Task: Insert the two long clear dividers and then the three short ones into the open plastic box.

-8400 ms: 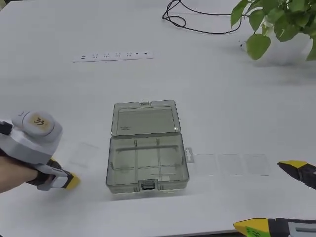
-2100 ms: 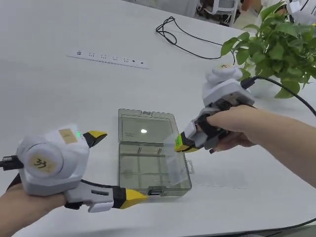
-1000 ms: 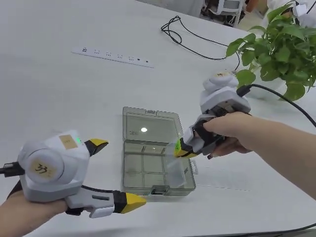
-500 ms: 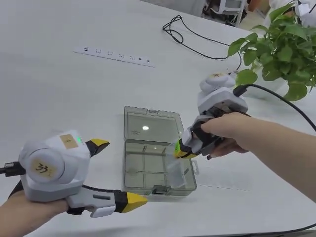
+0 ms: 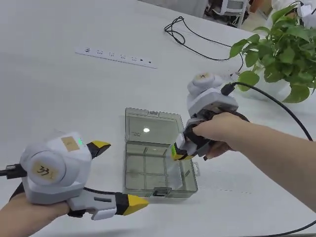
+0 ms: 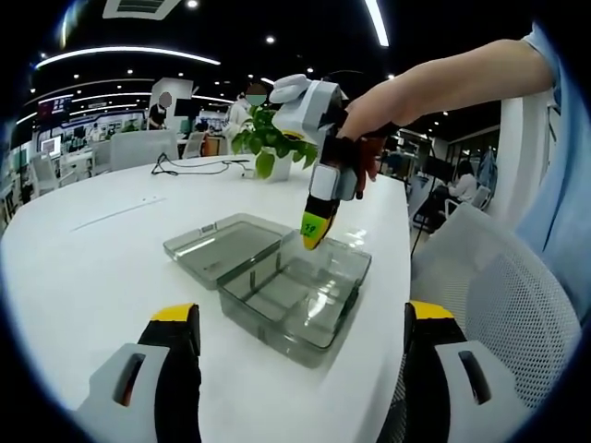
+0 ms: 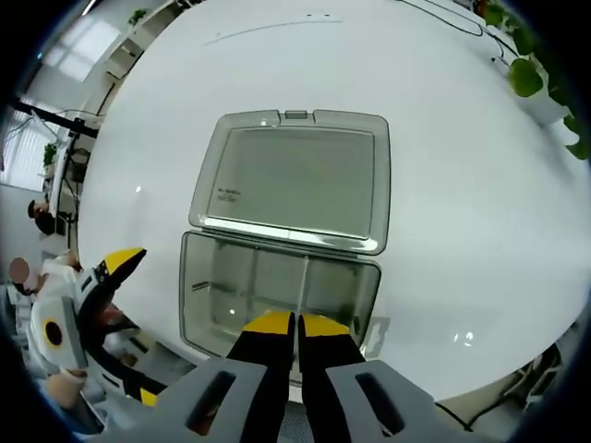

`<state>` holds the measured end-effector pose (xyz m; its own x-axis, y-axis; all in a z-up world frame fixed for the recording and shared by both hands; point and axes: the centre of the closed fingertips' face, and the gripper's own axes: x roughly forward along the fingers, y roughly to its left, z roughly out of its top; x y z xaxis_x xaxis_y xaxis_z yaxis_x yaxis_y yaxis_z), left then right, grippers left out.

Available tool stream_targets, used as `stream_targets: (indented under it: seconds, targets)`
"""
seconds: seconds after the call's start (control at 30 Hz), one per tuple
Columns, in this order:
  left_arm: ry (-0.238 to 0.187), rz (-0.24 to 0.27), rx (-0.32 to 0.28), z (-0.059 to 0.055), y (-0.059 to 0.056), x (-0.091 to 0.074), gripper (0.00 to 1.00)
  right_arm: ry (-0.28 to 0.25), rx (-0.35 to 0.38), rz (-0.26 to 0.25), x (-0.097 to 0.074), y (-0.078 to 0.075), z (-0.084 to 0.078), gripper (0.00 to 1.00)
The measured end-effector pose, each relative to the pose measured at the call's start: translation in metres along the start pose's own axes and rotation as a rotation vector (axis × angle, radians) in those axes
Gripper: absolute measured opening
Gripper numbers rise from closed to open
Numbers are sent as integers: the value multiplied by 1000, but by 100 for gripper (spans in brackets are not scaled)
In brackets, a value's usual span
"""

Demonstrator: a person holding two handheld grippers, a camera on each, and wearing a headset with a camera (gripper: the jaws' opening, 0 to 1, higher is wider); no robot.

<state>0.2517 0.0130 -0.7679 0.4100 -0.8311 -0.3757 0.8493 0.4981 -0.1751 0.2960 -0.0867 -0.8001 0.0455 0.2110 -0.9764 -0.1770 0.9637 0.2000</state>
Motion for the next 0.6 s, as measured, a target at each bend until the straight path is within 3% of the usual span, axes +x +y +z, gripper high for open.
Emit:
stream_targets:
  seconds: [0.6]
  targets:
    - [20, 7, 2, -6, -1, -5, 92, -7, -82, -38, 17, -1, -4, 3]
